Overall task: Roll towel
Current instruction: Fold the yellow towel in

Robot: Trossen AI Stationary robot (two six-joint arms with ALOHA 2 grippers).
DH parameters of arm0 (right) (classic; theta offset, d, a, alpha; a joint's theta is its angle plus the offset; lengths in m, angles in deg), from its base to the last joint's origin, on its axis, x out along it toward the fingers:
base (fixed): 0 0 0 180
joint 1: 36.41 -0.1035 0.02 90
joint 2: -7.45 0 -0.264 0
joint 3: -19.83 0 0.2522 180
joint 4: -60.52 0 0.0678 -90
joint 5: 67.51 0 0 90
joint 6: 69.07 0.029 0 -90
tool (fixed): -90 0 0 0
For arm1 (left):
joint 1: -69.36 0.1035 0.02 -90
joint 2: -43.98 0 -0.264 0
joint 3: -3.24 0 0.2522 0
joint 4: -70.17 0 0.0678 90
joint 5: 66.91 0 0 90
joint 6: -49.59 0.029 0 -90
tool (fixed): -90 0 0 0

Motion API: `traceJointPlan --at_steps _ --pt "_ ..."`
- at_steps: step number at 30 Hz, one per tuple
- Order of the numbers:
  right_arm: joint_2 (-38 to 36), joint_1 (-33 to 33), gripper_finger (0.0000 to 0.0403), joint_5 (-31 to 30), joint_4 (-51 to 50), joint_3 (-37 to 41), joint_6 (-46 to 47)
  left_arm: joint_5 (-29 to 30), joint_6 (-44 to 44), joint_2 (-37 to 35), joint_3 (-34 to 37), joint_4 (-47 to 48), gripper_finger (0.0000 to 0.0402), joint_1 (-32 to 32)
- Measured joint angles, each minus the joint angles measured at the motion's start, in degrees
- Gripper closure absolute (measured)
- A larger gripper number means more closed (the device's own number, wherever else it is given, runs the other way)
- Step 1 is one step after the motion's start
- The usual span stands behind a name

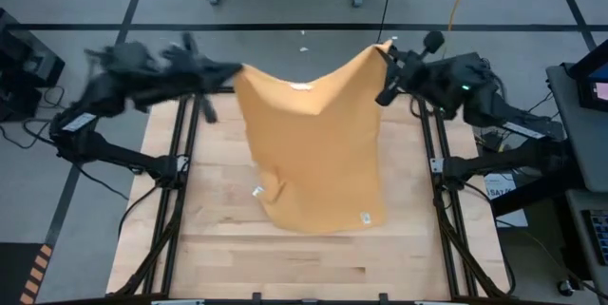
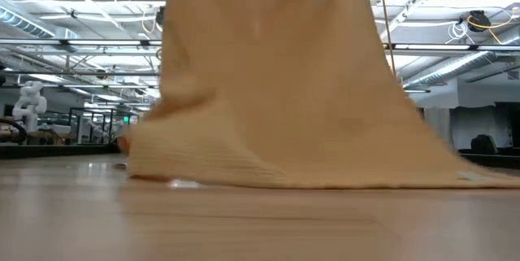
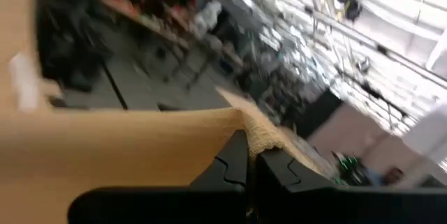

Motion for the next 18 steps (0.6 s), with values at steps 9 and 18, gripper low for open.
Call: traceJointPlan --at_steps 9,18 --pt "4.52 11.33 0.0403 1.28 -2.00 0.01 3.19 -10.83 1.87 6.43 15.51 -15.86 0.0402 10.04" --pt "4.67 13.21 0.0403 17.54 -26.46 0.03 21.93 -29.06 -1.85 9.79 25.01 -9.81 0.0402 8.73"
